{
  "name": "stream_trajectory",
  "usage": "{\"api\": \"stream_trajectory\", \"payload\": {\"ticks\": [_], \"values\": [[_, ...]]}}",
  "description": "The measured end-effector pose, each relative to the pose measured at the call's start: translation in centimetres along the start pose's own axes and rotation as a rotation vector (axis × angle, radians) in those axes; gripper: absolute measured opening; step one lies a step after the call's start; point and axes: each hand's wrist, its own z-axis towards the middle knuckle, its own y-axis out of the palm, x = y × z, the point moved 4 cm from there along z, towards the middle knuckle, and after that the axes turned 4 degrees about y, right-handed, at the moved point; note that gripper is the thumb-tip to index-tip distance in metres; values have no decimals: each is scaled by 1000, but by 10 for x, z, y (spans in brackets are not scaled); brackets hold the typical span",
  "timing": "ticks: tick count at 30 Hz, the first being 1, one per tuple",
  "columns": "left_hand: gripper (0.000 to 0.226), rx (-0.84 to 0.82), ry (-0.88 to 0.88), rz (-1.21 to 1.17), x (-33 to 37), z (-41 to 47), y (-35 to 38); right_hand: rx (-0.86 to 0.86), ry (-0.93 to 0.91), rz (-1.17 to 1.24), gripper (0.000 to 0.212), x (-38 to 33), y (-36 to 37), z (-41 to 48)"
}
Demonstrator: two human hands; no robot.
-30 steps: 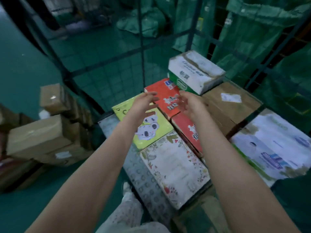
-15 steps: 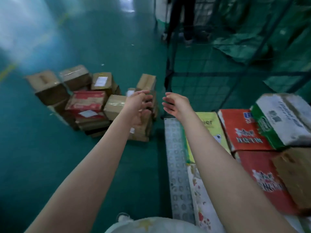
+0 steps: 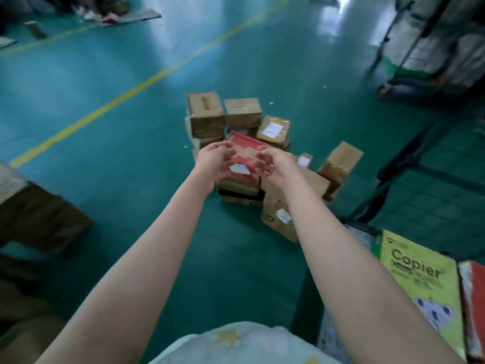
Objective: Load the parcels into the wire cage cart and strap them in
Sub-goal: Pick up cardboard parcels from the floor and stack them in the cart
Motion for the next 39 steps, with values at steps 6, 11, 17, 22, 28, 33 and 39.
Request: {"api": "stream_trajectory", "payload": {"ticks": [6, 11, 17, 22, 28, 33, 39], "values": [[21, 222, -15, 51, -19, 15, -92, -141, 94, -131, 19, 25, 95, 33], [25, 449, -65, -39, -24, 35, -158, -269, 158, -250, 24, 48, 173, 65], [24, 661, -75, -126, -14, 64, -212, -430, 207, -416, 25, 54, 253, 97], [24, 845, -108, -208, -13, 81, -251, -549, 260, -565, 23, 62, 310, 120], [22, 1070, -105, -254, -23, 80, -297, -640, 308, -686, 22, 93, 374, 133], [21, 1180, -117, -248, -34, 75, -360, -725, 367, -752, 18, 136, 443, 125], [21, 1244, -181, -302, -50, 75, -474, -722, 391, -797, 19, 190, 541, 127]]}}
